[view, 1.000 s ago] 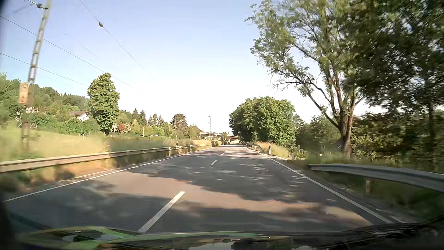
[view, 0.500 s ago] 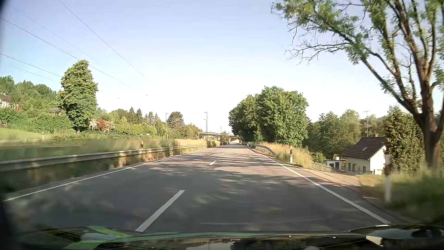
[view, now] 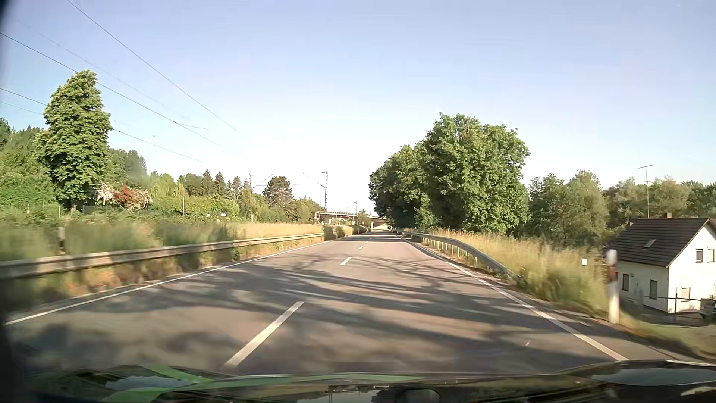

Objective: Follow the waypoints while adhering to traffic rules and regulations

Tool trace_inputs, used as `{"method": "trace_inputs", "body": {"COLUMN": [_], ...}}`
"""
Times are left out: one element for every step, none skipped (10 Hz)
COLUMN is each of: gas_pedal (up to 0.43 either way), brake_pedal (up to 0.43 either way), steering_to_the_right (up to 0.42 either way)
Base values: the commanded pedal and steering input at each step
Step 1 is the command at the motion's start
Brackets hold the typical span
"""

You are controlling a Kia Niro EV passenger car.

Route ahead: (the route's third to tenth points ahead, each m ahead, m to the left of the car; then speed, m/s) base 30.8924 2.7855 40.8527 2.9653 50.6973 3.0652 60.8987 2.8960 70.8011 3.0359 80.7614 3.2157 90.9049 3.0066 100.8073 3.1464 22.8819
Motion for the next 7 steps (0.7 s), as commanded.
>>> {"method": "trace_inputs", "body": {"gas_pedal": [0.000, 0.000, 0.039, 0.059, 0.079, 0.098, 0.118], "brake_pedal": [0.000, 0.000, 0.000, 0.000, 0.000, 0.000, 0.000], "steering_to_the_right": [-0.002, 0.000, -0.001, -0.001, 0.000, 0.000, 0.000]}}
